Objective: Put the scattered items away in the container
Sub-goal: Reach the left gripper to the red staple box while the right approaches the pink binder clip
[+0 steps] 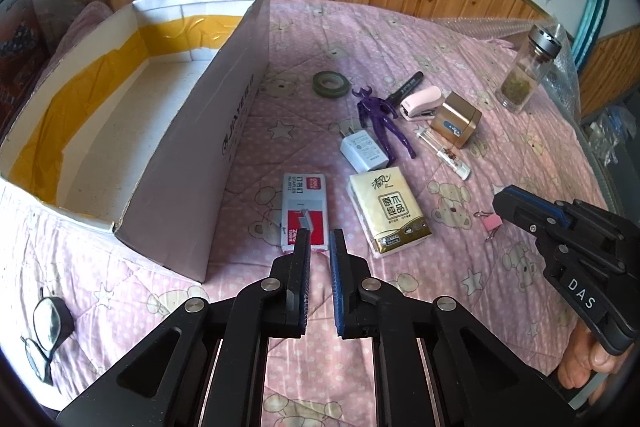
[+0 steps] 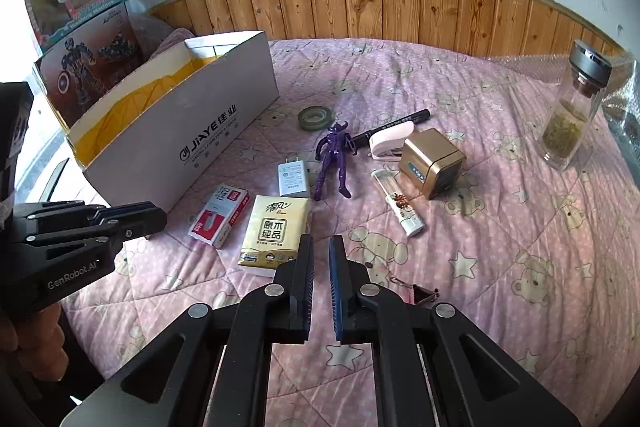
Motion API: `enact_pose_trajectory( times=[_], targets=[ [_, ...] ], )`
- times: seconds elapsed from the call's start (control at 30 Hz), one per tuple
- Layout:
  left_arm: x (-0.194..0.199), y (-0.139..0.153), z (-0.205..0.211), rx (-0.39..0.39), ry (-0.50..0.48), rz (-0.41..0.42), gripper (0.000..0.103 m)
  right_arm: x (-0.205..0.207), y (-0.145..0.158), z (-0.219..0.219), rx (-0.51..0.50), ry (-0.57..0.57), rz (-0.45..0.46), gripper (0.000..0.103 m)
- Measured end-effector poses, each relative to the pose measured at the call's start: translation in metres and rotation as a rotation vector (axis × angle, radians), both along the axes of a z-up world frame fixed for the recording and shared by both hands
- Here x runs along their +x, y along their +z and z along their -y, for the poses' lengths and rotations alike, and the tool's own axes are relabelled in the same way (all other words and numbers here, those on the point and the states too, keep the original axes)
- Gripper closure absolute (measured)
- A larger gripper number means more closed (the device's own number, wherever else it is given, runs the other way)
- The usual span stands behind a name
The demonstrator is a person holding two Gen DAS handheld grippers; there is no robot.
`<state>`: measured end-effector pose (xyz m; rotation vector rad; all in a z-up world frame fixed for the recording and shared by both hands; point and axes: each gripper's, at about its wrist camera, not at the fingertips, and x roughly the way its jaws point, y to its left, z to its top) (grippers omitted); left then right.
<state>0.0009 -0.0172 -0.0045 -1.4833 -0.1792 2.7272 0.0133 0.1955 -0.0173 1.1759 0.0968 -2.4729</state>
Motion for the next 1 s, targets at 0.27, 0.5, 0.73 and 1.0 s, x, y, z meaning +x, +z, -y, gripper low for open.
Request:
enact_pose_trajectory(
  times=[0.27,0.5,0.73,1.0],
  targets=[
    [-0.001,-0.001,0.002,0.047,-0.006,0.0,0.082,-0.005,-0.003,-0.008,-0.076,-0.019,0.048,0.09],
    [-0.005,-0.009,-0.005,0.032,-0.017,0.012,0.059,-0.007,-0.002,-0.015,-0.093,-0.056,0.047,0.044],
    [-0.017,-0.023,-0.015,0.029,-0.042,0.039,0.059,-0.016,-0.011,-0.032,-0.096,-0.114,0.084,0.043],
    [-0.036,-0.041,-0.022,0.01,-0.022,0.079,0.059,-0.03,-0.03,-0.078,-0.116,-0.227,0.173,0.043]
  ],
)
